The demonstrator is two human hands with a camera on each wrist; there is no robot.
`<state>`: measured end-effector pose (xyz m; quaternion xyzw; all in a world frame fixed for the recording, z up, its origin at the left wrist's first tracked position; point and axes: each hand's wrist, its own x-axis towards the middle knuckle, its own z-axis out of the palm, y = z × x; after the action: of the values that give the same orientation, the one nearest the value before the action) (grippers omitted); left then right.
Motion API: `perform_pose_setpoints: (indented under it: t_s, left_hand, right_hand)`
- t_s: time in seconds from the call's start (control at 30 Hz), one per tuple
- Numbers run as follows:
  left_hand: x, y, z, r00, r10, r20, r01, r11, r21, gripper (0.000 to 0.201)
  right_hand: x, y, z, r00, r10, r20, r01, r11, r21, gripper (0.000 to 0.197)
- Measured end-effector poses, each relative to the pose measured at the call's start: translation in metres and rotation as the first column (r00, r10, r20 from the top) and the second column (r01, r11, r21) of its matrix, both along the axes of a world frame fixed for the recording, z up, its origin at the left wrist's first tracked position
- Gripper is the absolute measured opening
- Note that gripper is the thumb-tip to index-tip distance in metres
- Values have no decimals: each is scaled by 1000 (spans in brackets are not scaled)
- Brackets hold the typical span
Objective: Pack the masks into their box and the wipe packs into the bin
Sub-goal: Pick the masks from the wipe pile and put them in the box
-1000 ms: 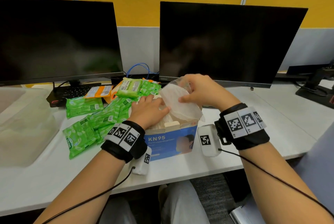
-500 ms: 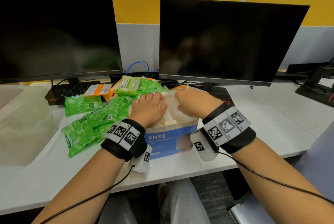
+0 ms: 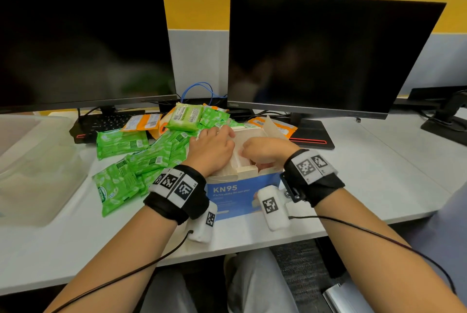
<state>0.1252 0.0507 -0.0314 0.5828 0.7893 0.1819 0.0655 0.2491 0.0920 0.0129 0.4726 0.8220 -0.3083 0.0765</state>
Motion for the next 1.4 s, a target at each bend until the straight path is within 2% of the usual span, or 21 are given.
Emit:
perform_pose_setpoints:
  t_s: [0.03,0.1,0.2,0.37,0.47,0.53,0.63,0.67,0.73,0.77,0.8,0.87,0.9,0.97,1.0,1.1,1.13,1.17,1.23,1.3,1.4]
  left_hand:
    - [-1,0,-1,1000,-10,0,10,1000,-1,32]
    - [-1,1,-3,999,-30,13,30,999,22,33]
    - [-1,0,-4,998,-59,32,54,989,136,32]
    - [-7,0,-4,997,-41,68,27,981,191,30]
    - [-6,0,-4,996,-36,80,23,987,160,32]
    - [-3,-1,-2,998,-39,53,31,990,137,30]
    - [4,-5,4,992,-128,-16,129,989,75,38]
    - [6,-6,6,982,-181,-58,183,983,31,41]
    - [7,-6,8,962,-249,-112,242,967,-77,45]
    - [5,-6,9,960,-249,-127,232,964,-131,47]
    - [4,-5,9,963,-231,-140,205,962,-178,50]
    - [4,-3,8,970,-187,-156,149,963,-226,52]
    - [5,-2,8,972,-168,-163,128,965,-228,52]
    - [9,0,7,976,-127,-179,88,973,-215,52]
    - [10,2,7,977,-108,-184,68,975,-210,53]
    - [14,5,7,979,-76,-188,35,977,-212,54]
    - [14,6,7,978,-73,-194,30,977,-213,54]
    - [15,7,7,977,-72,-201,28,977,-213,53]
    - [14,6,7,975,-70,-211,26,978,-207,52]
    - [14,6,6,976,-69,-208,27,980,-198,51]
    - [13,6,5,975,-67,-210,29,983,-183,50]
  right_hand:
    - [1,2,-2,997,-53,-55,50,997,-57,40]
    - [3,3,-4,992,-107,-71,100,990,-103,53]
    - [1,1,-4,997,-73,-37,70,995,-75,64]
    - [3,6,-3,990,-92,-104,82,992,-91,54]
    - [7,9,1,1000,18,6,-18,996,84,41]
    - [9,10,3,1000,7,30,-11,991,130,34]
    - [12,9,2,985,-12,-169,-13,989,-150,29]
    - [14,10,2,980,44,-194,-75,985,-157,29]
    - [21,18,6,972,159,-171,-158,987,18,24]
    - [25,25,9,961,140,-237,-112,985,128,18]
    - [32,32,16,920,80,-384,-15,985,170,15]
    - [46,49,31,720,-73,-690,236,961,144,20]
    - [53,59,35,614,-141,-777,353,929,110,21]
    - [66,87,28,510,-282,-813,494,869,9,20]
    - [70,101,17,500,-367,-785,509,857,-76,19]
    - [71,127,-33,677,-482,-556,409,875,-261,19]
    - [68,126,-46,680,-509,-527,373,860,-350,25]
    - [65,125,-58,644,-562,-519,353,820,-450,34]
    - [56,122,-70,609,-619,-496,338,768,-543,44]
    - [48,120,-70,654,-576,-490,269,783,-561,43]
    - [43,122,-67,728,-481,-488,231,843,-486,28]
